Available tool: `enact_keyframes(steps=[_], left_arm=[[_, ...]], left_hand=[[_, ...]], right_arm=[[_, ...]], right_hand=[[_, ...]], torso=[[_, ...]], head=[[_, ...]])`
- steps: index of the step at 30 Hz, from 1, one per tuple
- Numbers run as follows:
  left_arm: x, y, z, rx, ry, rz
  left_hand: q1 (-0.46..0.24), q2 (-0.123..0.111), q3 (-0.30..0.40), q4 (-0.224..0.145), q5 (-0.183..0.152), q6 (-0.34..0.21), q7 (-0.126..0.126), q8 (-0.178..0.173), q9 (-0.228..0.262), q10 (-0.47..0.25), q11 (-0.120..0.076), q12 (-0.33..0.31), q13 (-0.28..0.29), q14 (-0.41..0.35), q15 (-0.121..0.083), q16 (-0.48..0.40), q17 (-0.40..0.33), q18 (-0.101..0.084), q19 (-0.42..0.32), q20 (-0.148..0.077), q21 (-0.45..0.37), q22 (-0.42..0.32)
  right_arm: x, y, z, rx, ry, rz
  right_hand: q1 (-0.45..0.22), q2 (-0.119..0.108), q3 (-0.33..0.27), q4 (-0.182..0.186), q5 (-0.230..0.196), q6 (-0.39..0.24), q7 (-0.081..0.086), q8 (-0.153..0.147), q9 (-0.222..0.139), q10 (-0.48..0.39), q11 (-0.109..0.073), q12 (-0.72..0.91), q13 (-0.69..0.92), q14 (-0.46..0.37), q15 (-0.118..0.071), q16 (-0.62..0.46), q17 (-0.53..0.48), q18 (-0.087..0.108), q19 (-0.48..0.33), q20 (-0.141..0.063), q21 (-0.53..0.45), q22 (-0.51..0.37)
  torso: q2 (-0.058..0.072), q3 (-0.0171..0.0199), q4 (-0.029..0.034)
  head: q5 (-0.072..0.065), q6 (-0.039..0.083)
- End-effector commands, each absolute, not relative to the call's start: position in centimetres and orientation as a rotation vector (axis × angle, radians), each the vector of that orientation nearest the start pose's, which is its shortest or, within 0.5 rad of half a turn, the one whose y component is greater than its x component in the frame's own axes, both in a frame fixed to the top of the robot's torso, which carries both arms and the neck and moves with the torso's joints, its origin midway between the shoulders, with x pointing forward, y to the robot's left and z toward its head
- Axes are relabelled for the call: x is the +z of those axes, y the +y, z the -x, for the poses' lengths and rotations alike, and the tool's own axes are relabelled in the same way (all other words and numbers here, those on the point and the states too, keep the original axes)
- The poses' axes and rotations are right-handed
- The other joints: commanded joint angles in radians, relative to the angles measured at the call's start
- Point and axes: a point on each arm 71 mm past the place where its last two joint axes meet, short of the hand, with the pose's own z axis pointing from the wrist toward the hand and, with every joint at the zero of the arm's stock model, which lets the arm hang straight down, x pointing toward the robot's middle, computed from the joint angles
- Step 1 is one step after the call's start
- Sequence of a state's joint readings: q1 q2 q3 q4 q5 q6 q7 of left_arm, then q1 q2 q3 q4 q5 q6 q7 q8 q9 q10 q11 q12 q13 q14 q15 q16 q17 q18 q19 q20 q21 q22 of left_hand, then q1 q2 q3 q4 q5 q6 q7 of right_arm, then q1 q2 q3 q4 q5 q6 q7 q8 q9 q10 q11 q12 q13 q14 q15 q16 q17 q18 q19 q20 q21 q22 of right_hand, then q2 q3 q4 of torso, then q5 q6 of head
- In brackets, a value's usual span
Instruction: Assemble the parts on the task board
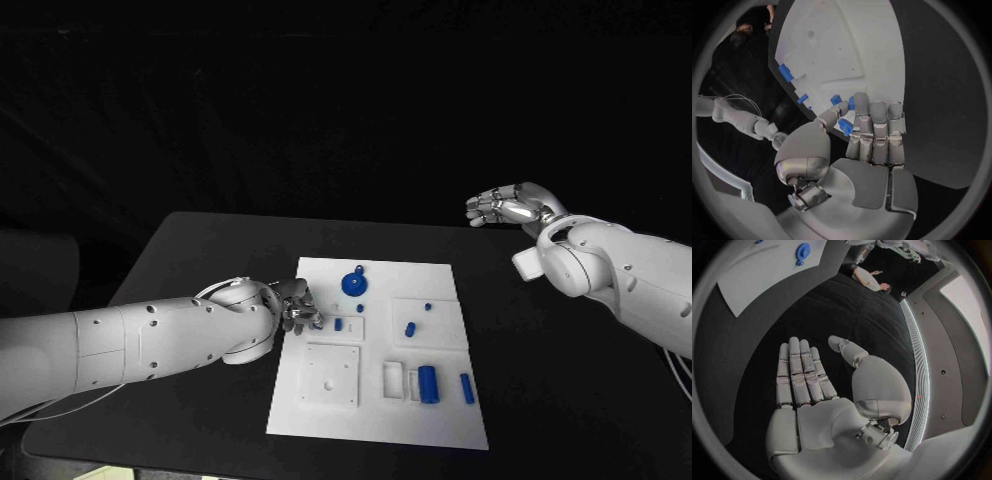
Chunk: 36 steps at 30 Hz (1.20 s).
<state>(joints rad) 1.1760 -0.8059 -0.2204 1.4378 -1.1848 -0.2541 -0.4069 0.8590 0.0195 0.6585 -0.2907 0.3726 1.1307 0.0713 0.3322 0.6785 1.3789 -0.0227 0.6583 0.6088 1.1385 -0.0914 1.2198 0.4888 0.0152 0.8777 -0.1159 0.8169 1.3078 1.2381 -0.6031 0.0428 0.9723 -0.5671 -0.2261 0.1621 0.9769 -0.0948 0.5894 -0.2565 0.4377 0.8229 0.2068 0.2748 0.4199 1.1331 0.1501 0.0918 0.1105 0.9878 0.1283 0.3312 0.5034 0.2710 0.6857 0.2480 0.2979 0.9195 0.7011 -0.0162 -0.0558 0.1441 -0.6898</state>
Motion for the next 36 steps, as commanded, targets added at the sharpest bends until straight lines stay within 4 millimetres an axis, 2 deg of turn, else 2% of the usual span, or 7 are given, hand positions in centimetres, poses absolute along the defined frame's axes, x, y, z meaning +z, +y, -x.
enact_keyframes(steps=[1,11,19,27,36], left_arm=[[-28.9,22.9,-46.2,-0.344,2.141,0.201],[-28.6,22.5,-46.3,-0.345,2.154,0.19],[-28.6,22.3,-46.5,-0.325,2.2,0.167],[-28.6,22.0,-46.6,-0.319,2.219,0.152],[-28.2,21.5,-47.0,-0.324,2.218,0.14]], left_hand=[[0.015,0.002,0.005,-0.003,0.004,0.053,-0.043,0.005,0.001,0.047,-0.051,0.004,0.002,0.009,-0.015,0.007,0.001,-0.001,0.006,-0.086,0.004,0.022],[0.015,0.002,0.005,-0.003,0.007,0.054,-0.043,0.005,0.001,0.047,-0.052,0.005,0.004,0.01,-0.016,0.008,0.002,-0.001,0.006,-0.086,0.005,0.022],[0.015,0.004,0.005,-0.003,0.009,0.055,-0.044,0.005,0.001,0.047,-0.052,0.006,0.006,0.01,-0.015,0.01,0.003,-0.001,0.005,-0.086,0.005,0.022],[0.013,0.005,0.003,-0.004,0.034,0.058,-0.045,0.007,0.003,0.047,-0.053,0.012,0.015,0.01,-0.014,0.015,0.007,-0.001,0.0,-0.085,0.007,0.022],[0.013,0.006,0.003,-0.004,0.039,0.059,-0.046,0.007,0.004,0.047,-0.054,0.014,0.018,0.01,-0.014,0.017,0.009,0.0,-0.001,-0.085,0.009,0.023]], right_arm=[[-17.0,-24.8,-58.8,1.049,1.558,-0.699],[-17.0,-24.7,-58.8,1.049,1.559,-0.7],[-17.0,-24.6,-58.9,1.049,1.56,-0.7],[-17.0,-24.6,-58.9,1.051,1.561,-0.699],[-17.1,-24.4,-58.9,1.052,1.563,-0.699]], right_hand=[[0.005,-0.004,-0.004,-0.001,0.003,-0.009,0.0,0.007,-0.001,0.007,-0.002,-0.007,-0.001,-0.006,0.003,-0.005,0.0,-0.009,-0.006,0.002,-0.004,0.001],[0.005,-0.004,-0.004,-0.001,0.003,-0.009,0.0,0.007,-0.002,0.007,-0.002,-0.007,-0.001,-0.006,0.003,-0.005,0.0,-0.009,-0.006,0.002,-0.005,0.001],[0.005,-0.004,-0.004,-0.001,0.003,-0.009,0.0,0.007,-0.002,0.007,-0.002,-0.007,-0.001,-0.006,0.003,-0.005,0.001,-0.009,-0.006,0.002,-0.005,0.001],[0.006,-0.004,-0.004,-0.001,0.003,-0.009,0.0,0.007,-0.002,0.008,-0.002,-0.007,-0.002,-0.006,0.003,-0.005,0.001,-0.009,-0.006,0.002,-0.005,0.001],[0.007,-0.003,-0.004,-0.001,0.003,-0.009,0.0,0.007,-0.002,0.008,-0.002,-0.008,-0.002,-0.006,0.003,-0.006,0.001,-0.009,-0.006,0.002,-0.005,0.002]], torso=[[0.0,0.0007,-0.0006],[0.0,0.0019,-0.001],[0.0,0.0013,-0.0009],[0.001,0.0005,0.0004],[0.0,0.0005,-0.0002]], head=[[-0.001,0.0],[-0.002,0.003],[-0.003,0.003],[-0.005,0.001],[-0.005,0.001]])
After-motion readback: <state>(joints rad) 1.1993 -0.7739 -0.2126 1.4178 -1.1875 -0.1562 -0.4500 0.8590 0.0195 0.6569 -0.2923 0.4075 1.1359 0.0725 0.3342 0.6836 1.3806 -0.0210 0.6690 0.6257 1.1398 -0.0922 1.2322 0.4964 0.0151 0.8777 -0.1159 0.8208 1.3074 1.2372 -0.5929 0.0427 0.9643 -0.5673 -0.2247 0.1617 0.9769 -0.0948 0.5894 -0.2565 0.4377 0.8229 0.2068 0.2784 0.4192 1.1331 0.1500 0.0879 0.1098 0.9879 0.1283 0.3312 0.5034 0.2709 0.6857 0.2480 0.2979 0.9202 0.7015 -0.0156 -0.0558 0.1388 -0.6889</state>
